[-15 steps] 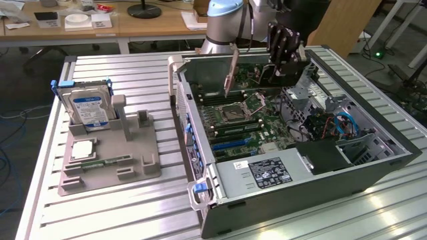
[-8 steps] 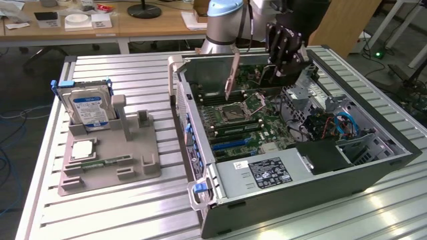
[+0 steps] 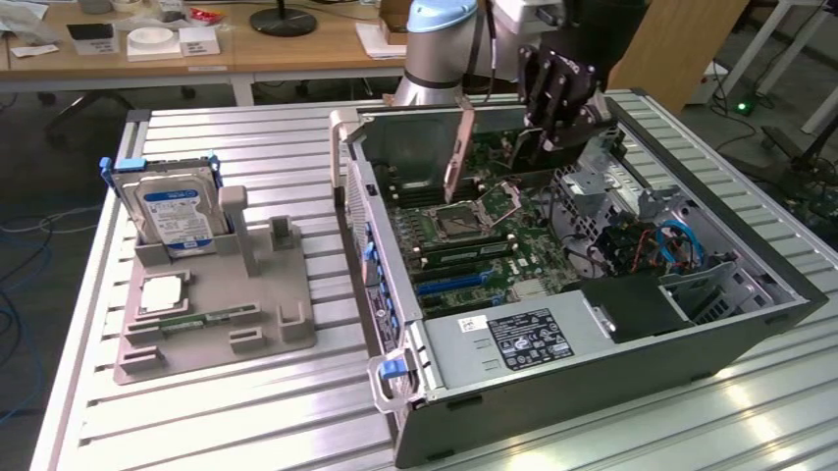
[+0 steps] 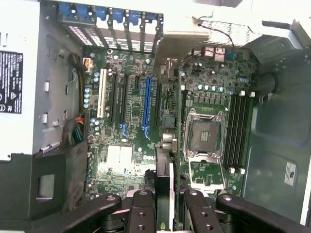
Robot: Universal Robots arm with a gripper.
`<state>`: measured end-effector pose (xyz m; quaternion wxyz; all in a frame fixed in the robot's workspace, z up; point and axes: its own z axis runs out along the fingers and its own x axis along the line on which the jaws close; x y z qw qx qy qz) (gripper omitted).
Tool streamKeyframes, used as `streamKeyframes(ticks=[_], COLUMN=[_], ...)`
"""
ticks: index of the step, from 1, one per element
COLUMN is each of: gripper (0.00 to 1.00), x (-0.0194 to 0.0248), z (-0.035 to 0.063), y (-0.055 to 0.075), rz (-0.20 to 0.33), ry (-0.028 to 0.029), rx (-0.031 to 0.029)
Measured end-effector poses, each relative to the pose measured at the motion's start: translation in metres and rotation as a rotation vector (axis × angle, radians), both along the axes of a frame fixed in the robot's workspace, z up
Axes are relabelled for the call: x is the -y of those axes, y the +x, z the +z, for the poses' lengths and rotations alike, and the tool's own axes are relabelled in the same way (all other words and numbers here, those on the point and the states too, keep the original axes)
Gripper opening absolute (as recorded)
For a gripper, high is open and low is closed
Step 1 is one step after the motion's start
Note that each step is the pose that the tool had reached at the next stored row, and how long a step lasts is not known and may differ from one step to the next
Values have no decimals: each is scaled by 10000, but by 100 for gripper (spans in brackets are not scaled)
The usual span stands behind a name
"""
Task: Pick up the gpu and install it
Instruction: 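Insert the gpu into the slot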
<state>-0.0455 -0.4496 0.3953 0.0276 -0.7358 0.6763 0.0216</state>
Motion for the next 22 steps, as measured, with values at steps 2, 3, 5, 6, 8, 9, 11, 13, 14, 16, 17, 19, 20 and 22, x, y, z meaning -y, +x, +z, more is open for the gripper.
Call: streamKeyframes(ticks=[2,3,5,6,8,9,11,13,14,16,17,19,20,22], gripper=[27,27,27,27,27,27,27,27,27,27,27,27,27,27], x=[1,2,3,4,6,6,6,6,6,6,6,6,6,6], z=[-1,-1,-1,-1,-1,-4,-13,-23,-29,-32,-33,-35,-35,-35], y=[0,0,0,0,0,0,1,0,0,1,0,0,0,0], rz=[222,341,587,705,819,812,546,185,13,-169,-171,-173,-173,-172], ry=[0,0,0,-1,-1,-1,-2,-3,-4,-6,-7,-4,-4,-4], rx=[12,18,30,37,46,48,52,56,59,61,62,63,63,63])
